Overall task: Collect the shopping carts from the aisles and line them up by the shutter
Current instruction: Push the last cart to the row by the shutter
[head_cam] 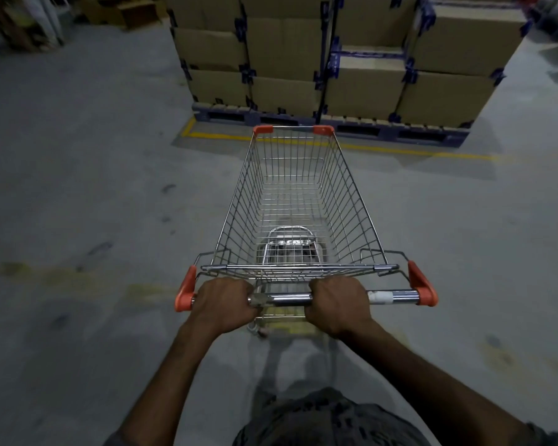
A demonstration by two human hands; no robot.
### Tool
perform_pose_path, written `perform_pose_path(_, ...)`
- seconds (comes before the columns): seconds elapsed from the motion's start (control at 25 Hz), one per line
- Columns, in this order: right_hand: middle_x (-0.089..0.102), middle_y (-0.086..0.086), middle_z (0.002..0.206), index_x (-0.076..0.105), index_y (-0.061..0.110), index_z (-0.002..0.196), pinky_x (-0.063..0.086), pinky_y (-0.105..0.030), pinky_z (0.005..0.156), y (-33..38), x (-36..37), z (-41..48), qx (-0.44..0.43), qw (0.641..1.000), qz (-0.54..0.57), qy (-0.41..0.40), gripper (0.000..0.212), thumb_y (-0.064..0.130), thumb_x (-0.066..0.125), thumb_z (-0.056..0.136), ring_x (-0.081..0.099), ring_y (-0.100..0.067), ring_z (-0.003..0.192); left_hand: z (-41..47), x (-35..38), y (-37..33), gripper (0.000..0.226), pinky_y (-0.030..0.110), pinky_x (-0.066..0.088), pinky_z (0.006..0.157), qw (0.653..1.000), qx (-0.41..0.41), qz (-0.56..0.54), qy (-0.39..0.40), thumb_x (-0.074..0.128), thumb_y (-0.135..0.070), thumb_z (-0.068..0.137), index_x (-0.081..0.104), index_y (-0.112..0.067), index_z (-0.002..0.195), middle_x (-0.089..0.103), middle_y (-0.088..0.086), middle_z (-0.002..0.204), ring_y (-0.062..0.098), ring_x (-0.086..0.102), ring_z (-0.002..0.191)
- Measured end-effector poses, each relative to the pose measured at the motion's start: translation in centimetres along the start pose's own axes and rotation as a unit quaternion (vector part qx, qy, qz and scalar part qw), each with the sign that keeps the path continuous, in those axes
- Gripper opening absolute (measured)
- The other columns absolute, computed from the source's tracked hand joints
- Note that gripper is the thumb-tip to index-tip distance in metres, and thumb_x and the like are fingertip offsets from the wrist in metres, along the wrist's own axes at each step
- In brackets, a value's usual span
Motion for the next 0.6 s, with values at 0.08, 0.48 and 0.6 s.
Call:
perform_pose_path(0.08,0.072,-0.003,0.083,0.064,0.020,0.084,0.038,-0.031,0.062,0.6,-0.1,1.2,-0.006,1.000,-0.003,-0.006,0.020,0.038,0.059,0.077,0.068,-0.030,0.078,0.4,-0.3,1.0,0.039,0.030,0.036,0.066,1.000,-0.007,-0.002,-0.004,0.057,-0.062,0.085,0.054,-0.025,0.073,0.074,0.004,0.089,0.026,0.071,0.091)
perform_pose_path(0.48,0.067,-0.002,0.066,0.055,0.022,0.068,0.041,-0.029,0.057,2.7,-0.2,8.2,-0.041,0.999,0.000,-0.033,0.016,0.036,0.063,0.068,0.066,-0.030,0.061,3.3,-0.3,5.8,0.037,0.031,0.042,0.067,0.998,-0.056,-0.008,-0.021,0.055,-0.058,0.085,0.065,-0.022,0.081,0.074,0.004,0.090,0.028,0.071,0.089)
perform_pose_path(0.6,0.069,-0.003,0.070,0.063,0.019,0.075,0.038,-0.029,0.058,2.5,-0.4,10.8,-0.066,0.997,-0.014,-0.031,0.020,0.038,0.063,0.069,0.066,-0.032,0.066,4.7,-0.2,6.5,0.037,0.030,0.043,0.066,0.997,-0.077,-0.007,-0.027,0.055,-0.057,0.082,0.067,-0.022,0.082,0.074,0.002,0.087,0.026,0.071,0.086)
Point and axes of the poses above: each hand's wrist, its own z-axis towards the middle knuckle, its own x-axis out of the palm, y = z × x, the point moved 5 cm from there along z, towards the middle knuckle
